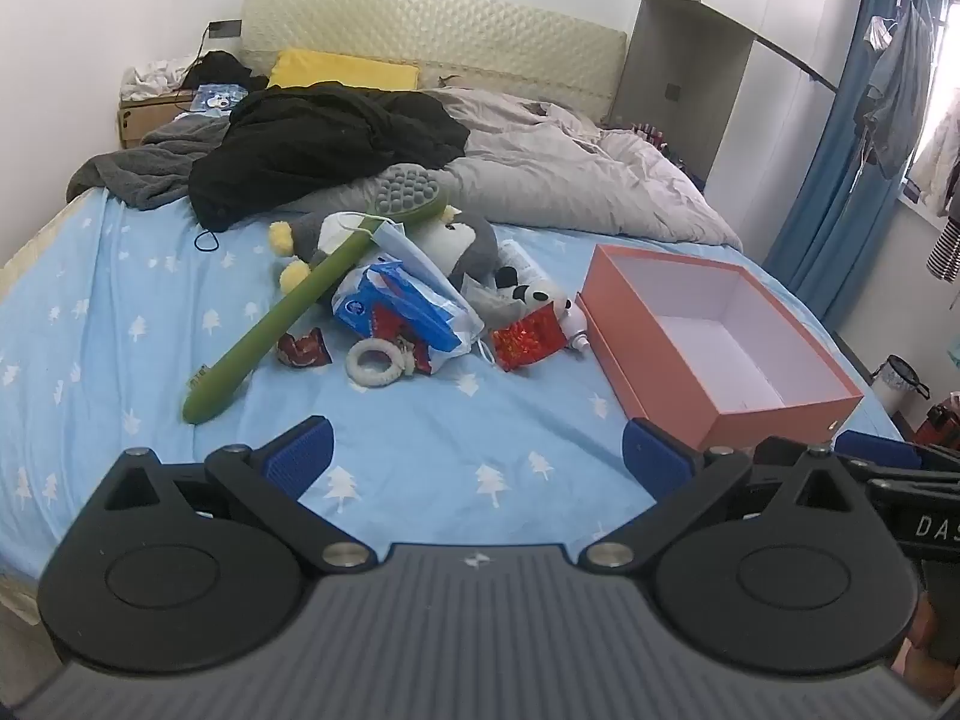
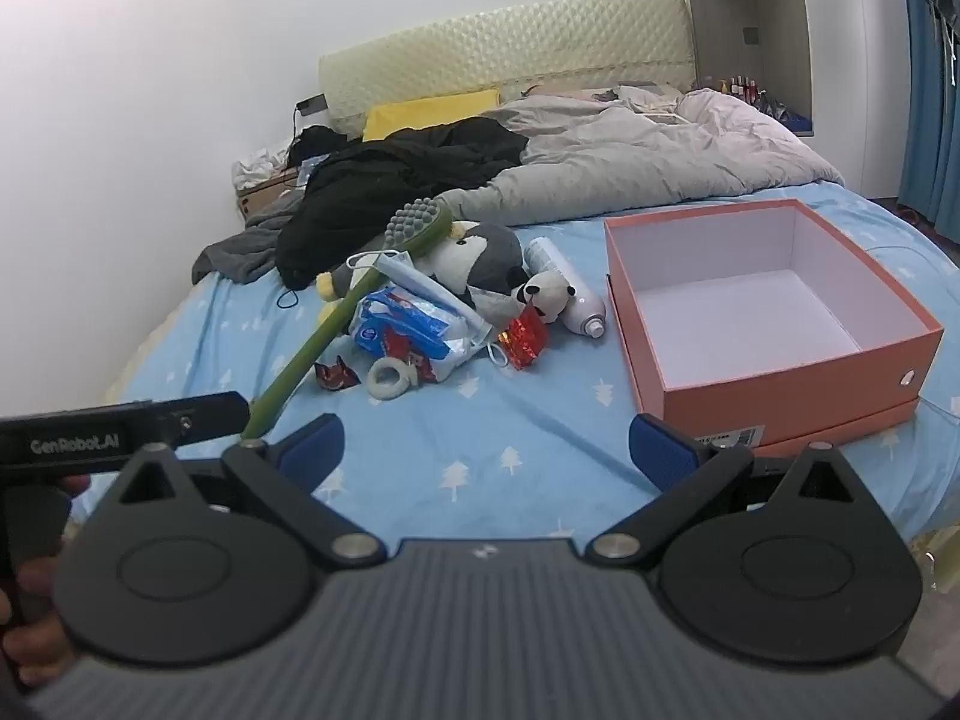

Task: Organize soft objects

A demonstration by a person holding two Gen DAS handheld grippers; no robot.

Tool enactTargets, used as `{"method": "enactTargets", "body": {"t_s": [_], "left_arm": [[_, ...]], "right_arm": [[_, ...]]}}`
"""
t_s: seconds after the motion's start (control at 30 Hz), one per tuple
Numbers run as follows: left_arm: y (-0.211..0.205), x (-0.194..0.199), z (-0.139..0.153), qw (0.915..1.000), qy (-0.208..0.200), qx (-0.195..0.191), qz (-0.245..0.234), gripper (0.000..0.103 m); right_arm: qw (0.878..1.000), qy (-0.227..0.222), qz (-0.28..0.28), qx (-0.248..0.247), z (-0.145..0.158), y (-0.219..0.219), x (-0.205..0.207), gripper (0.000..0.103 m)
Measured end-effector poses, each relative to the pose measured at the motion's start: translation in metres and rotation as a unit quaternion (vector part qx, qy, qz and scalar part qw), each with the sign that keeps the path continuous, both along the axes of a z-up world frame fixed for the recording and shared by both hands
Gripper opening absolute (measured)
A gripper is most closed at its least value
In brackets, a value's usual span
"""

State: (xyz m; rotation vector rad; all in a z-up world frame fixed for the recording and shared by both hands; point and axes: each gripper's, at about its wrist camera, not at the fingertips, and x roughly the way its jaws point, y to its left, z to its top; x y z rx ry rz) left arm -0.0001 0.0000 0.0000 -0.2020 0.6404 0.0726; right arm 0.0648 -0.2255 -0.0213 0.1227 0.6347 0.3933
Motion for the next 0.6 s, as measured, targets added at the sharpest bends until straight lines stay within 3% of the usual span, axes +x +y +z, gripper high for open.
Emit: {"method": "enactTargets", "body": {"t_s": [0.6], "left_arm": [[0.0002, 0.0002, -0.0030, 1.0000, 0.000, 0.000, 0.004, 0.103]], "right_arm": [[1.000, 0.001, 0.005, 0.000, -0.0024, 0.0034, -0.0012, 0.103]]}}
